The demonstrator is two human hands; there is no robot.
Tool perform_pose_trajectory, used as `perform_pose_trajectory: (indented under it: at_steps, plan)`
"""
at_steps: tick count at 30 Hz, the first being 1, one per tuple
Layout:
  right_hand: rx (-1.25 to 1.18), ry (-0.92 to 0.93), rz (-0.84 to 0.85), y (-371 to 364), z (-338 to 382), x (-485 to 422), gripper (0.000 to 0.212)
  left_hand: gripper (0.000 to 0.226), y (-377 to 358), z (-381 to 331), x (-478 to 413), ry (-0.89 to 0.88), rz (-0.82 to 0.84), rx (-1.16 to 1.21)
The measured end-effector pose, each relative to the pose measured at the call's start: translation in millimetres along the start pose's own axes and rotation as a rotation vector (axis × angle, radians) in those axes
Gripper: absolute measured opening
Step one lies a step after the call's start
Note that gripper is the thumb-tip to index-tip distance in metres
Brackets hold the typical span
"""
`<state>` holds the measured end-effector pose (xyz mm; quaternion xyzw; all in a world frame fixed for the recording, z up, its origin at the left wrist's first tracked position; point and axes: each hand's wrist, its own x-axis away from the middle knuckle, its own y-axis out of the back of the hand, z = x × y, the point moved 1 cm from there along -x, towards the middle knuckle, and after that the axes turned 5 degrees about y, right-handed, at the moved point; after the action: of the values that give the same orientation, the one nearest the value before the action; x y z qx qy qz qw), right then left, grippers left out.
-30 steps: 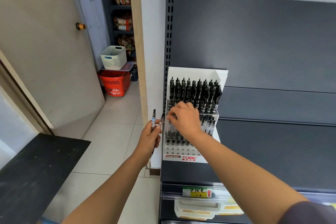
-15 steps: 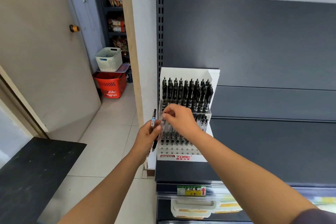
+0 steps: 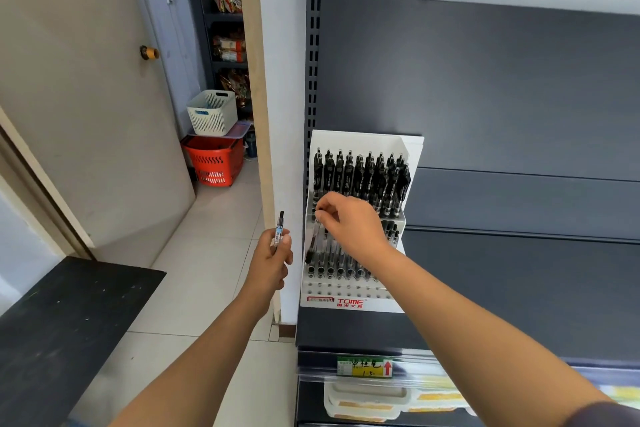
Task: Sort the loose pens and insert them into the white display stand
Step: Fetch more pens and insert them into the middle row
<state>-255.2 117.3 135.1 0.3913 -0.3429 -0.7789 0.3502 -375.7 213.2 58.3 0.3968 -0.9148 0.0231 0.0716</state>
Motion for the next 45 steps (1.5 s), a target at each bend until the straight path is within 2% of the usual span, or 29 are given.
perform_pose_trajectory:
  at_steps: [5,11,14,18,21,26,32,35,40,45]
  plan:
    - [0.097,0.032,0.023,-2.5,-1.4,-0.7,0.016,0.019,1.5,-1.1,-1.8,-0.006,-0.027,0.033]
    - [0.208,0.013,0.089,-25.7,-12.7,5.6,0.015,0.011,3.4,1.7,-4.3,-0.093,-0.067,-0.059]
    - [0.251,0.025,0.069,-32.1,-15.3,4.7,0.015,0.005,6.3,2.1,-5.4,-0.08,-0.073,-0.031]
    - [0.229,0.014,0.109,-31.8,-14.6,1.6,0.014,0.012,8.4,1.2,-6.3,-0.072,-0.048,-0.042]
    - [0.156,-0.033,0.131,-26.4,-13.6,-2.2,0.017,0.013,8.4,-1.9,-6.6,-0.096,-0.044,-0.049]
    - [-0.15,-0.109,0.053,-9.7,-3.6,-7.9,0.02,0.012,2.6,-9.1,-7.7,-0.15,0.012,-0.064]
    - [-0.367,-0.171,0.063,-7.6,2.7,-1.3,0.005,0.015,-10.6,-16.3,-5.3,-0.229,0.085,-0.107]
    - [-0.361,-0.185,0.014,-3.2,1.1,0.2,0.004,0.015,-12.0,-17.8,-6.1,-0.274,0.073,-0.194]
    - [-0.249,-0.182,-0.068,5.9,-8.8,1.7,0.006,0.015,-10.0,-22.4,-8.3,-0.443,-0.07,-0.415]
    - [-0.162,-0.171,-0.024,-4.8,-10.9,7.4,0.007,0.016,-16.0,-26.2,-15.0,-0.515,-0.011,-0.661]
